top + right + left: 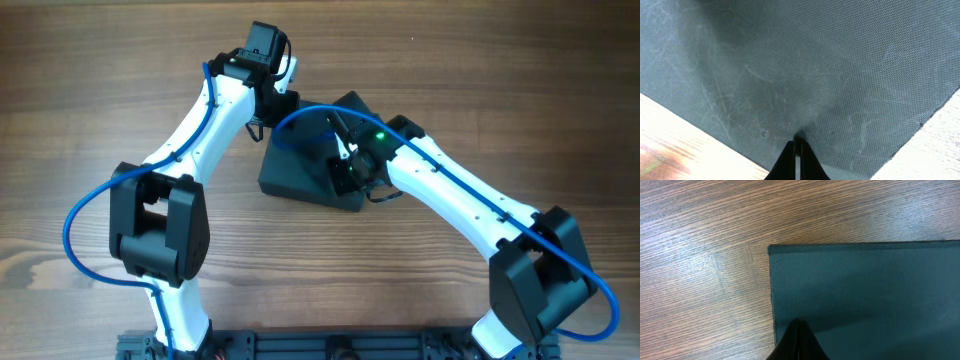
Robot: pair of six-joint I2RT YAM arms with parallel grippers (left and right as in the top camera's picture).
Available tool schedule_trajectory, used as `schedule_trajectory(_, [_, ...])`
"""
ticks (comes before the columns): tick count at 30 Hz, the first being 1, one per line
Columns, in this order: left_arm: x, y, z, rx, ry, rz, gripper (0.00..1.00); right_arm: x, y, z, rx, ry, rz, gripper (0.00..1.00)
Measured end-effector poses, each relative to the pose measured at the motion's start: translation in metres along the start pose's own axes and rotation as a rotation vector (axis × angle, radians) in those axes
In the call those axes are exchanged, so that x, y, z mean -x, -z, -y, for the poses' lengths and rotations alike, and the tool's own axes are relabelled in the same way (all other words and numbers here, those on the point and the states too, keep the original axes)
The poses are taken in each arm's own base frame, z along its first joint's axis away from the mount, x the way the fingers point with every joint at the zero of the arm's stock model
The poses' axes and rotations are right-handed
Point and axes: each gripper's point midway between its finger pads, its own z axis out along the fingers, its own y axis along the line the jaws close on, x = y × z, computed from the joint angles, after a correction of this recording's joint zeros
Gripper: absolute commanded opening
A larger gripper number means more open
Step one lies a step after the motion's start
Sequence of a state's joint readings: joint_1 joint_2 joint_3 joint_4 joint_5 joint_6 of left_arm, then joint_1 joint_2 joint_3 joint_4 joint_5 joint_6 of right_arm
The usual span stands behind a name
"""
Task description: Pack container
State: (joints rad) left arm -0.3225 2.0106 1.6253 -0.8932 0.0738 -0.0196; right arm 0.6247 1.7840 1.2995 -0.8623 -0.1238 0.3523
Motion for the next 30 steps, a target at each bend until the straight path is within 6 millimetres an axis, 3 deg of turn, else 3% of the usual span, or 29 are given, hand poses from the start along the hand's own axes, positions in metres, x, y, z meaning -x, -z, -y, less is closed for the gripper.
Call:
schedule_trajectory(10, [0.004,0.005,-0.001,0.002,0.002,0.019,0.04,0.002,0.003,0.002,0.015,-0.019,-0.024,0.04])
schedule_trajectory(14, [0.014,0.031,-0.009,0.017,0.014,0.084,0.04,0.010,0.009,0.008,-0.002,-0.026,-0.052,0.06])
schedule_trajectory(18, [0.033,0.074,-0.026,0.045,0.045,0.197,0.06,0.034,0.034,0.018,-0.018,-0.038,-0.016,0.07])
schedule_trajectory(20, [0.039,0.092,-0.035,0.060,0.061,0.240,0.06,0.053,0.061,0.021,-0.017,-0.036,0.034,0.07])
schedule_trajectory(21, [0.041,0.112,-0.047,0.078,0.084,0.280,0.06,0.058,0.071,0.021,-0.016,-0.030,0.048,0.07])
schedule_trajectory(23, [0.039,0.125,-0.061,0.098,0.113,0.293,0.05,0.066,0.096,0.017,-0.008,-0.005,0.073,0.06])
schedule_trajectory(26, [0.030,0.128,-0.079,0.121,0.155,0.267,0.05,0.062,0.115,0.003,0.028,0.051,0.060,0.04])
schedule_trajectory(30, [0.026,0.128,-0.093,0.129,0.188,0.258,0.05,0.035,0.115,-0.022,0.061,0.130,-0.026,0.04])
